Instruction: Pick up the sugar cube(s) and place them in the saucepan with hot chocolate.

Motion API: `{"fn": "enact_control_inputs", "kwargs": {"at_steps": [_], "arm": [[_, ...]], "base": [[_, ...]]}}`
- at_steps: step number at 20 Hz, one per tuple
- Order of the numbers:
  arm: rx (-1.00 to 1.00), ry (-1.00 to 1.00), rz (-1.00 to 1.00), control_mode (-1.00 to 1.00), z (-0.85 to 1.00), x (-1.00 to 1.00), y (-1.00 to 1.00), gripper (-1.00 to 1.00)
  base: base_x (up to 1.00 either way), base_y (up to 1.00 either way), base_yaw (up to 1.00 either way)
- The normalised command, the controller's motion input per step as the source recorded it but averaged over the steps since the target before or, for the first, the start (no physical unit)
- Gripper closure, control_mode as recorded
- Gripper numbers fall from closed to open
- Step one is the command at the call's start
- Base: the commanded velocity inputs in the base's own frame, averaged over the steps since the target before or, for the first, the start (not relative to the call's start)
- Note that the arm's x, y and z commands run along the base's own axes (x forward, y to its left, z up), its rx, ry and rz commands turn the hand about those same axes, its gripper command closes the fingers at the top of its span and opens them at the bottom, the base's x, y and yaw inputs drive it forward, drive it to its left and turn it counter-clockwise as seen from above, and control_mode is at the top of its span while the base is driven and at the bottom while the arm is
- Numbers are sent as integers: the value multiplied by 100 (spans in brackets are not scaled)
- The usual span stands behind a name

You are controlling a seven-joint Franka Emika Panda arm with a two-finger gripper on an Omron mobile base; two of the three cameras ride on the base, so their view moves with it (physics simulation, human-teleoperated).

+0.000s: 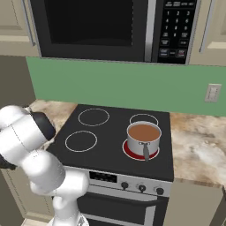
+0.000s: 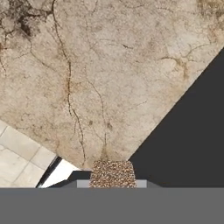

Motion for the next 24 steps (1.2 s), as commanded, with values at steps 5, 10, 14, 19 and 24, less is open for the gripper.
{"fn": "enact_control_inputs", "kwargs": {"at_steps": [5,10,14,19,24], "arm": [[0,-6,-46,-100,17,0,-100,100],[0,-1,-45,-100,52,4,-100,100],[0,-5,-38,-100,84,2,-100,100],[0,-24,-25,-100,64,6,-100,100],[0,-39,-18,-100,68,1,-92,100]], "base": [[0,0,0],[0,0,0],[0,0,0],[0,0,0],[0,0,0]]}}
